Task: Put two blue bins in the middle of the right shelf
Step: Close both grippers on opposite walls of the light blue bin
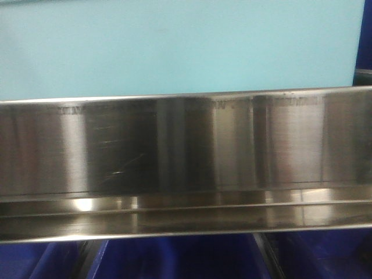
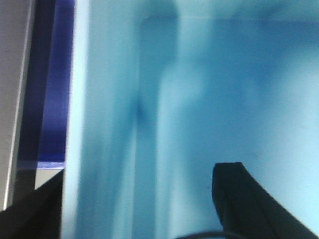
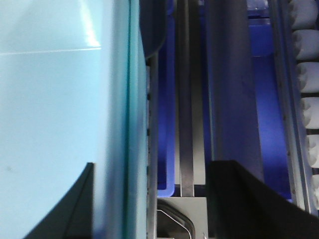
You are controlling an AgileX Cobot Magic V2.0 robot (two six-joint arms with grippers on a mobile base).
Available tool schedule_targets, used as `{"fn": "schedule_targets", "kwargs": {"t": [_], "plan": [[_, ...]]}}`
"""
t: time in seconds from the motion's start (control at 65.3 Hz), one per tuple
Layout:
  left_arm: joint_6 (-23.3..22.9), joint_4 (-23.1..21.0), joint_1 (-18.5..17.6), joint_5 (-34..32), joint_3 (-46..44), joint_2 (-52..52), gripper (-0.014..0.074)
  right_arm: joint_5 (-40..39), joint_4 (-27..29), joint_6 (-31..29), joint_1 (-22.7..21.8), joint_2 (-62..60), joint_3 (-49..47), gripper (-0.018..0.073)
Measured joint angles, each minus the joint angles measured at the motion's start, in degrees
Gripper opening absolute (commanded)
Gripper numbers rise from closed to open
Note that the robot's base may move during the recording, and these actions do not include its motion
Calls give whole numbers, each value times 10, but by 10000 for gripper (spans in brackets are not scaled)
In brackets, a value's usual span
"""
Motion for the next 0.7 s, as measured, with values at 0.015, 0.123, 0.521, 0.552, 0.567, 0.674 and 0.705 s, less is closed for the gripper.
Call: {"fn": "schedule_targets", "kwargs": {"t": [0.015,0.123,0.521,0.552,0.567,0.674,0.705], "plan": [[0,0,0,0,-2,0,382,0,0,0,0,0,1,288],[0,0,0,0,-11,0,382,0,-3,0,0,7,1,288],[-1,0,0,3,-12,0,382,0,-4,0,0,7,1,288],[-1,0,0,3,-12,0,382,0,-4,0,0,7,1,288],[-1,0,0,3,-12,0,382,0,-4,0,0,7,1,288],[-1,0,0,3,-12,0,382,0,-4,0,0,7,1,288],[-1,0,0,4,-12,0,382,0,-4,0,0,7,1,288]]}}
